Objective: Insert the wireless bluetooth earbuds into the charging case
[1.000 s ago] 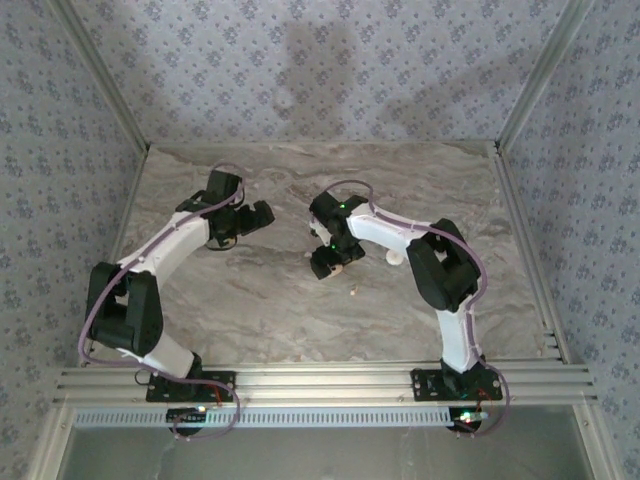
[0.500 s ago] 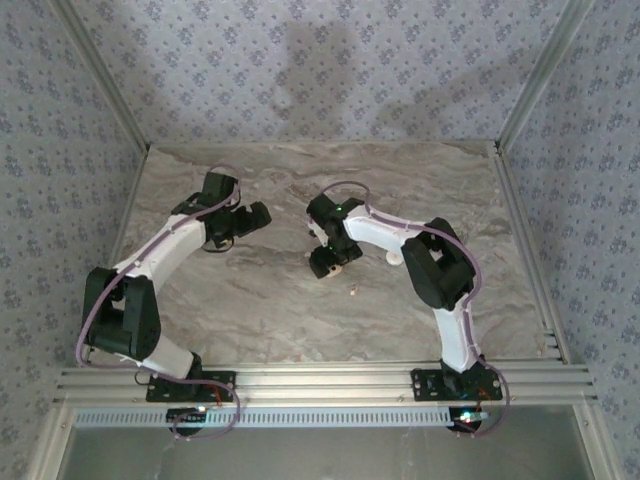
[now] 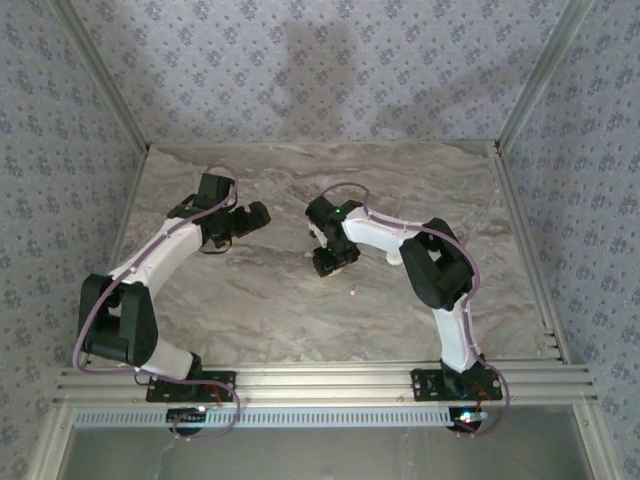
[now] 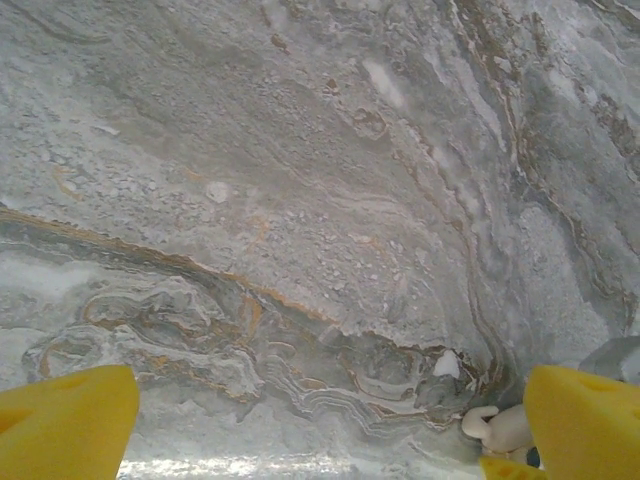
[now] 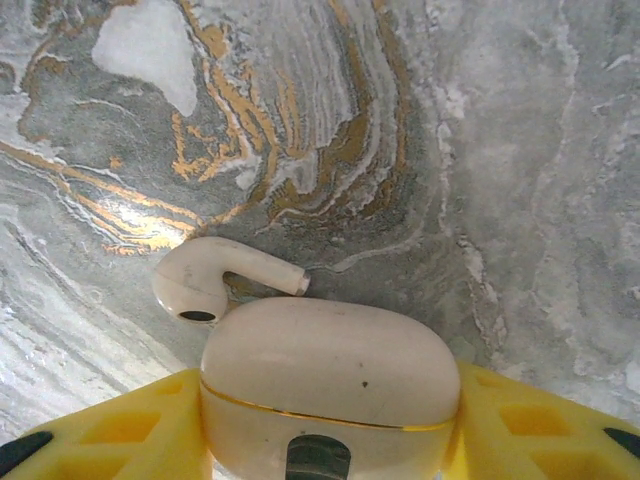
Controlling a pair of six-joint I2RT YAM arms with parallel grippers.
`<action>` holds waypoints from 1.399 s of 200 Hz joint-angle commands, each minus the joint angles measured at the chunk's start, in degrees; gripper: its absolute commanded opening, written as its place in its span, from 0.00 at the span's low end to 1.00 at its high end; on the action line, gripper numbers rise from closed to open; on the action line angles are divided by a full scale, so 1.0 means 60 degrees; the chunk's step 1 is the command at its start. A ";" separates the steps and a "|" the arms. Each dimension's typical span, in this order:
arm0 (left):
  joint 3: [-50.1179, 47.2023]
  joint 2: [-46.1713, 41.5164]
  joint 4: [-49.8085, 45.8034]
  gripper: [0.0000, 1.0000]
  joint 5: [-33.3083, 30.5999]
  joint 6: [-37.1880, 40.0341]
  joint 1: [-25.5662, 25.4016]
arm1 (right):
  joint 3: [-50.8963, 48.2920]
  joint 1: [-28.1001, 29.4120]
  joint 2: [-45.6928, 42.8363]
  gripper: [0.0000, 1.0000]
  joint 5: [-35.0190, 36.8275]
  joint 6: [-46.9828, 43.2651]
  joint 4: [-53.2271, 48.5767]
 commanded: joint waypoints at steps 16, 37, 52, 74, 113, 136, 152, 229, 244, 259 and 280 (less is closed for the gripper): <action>-0.0233 -0.0705 0.0401 0.94 0.1082 0.0407 0.0047 | -0.1107 -0.0026 -0.1584 0.51 0.0180 0.0807 0.0915; -0.0475 -0.1037 0.0976 0.91 0.1850 0.0478 0.0032 | -0.2050 0.0017 -0.2913 0.51 0.0269 0.0926 0.2645; -0.0459 -0.1186 0.1130 0.88 0.2439 0.0493 0.0007 | -0.3077 0.0038 -0.3886 0.51 0.0430 0.0963 0.3818; -0.0122 -0.1294 0.0813 0.83 0.3360 0.0380 -0.0040 | -0.4187 0.0022 -0.5230 0.50 0.0555 0.0596 0.5101; 0.0728 -0.1308 -0.0232 0.78 0.4567 0.1014 -0.0508 | -0.5429 -0.0012 -0.6903 0.51 -0.0451 -0.1329 0.7296; 0.1220 -0.1287 -0.0424 0.75 0.5283 0.1367 -0.0888 | -0.5829 -0.0035 -0.7495 0.51 -0.0989 -0.2420 0.8311; 0.1513 -0.1231 -0.0485 0.72 0.5569 0.1442 -0.1123 | -0.5811 -0.0014 -0.7674 0.51 -0.1409 -0.3201 0.8408; 0.2377 -0.0767 -0.1532 0.62 0.5509 0.2309 -0.2151 | -0.5822 0.0406 -0.7999 0.50 -0.1721 -0.4951 0.8739; 0.2479 -0.0683 -0.1694 0.58 0.5432 0.2361 -0.2164 | -0.5768 0.0496 -0.8013 0.50 -0.1687 -0.4965 0.8735; 0.2540 -0.0635 -0.1757 0.56 0.5379 0.2422 -0.2173 | -0.5743 0.0585 -0.8014 0.50 -0.1627 -0.4994 0.8795; 0.2569 -0.0569 -0.1730 0.56 0.5330 0.2445 -0.2219 | -0.5627 0.0629 -0.7944 0.50 -0.1630 -0.4994 0.8782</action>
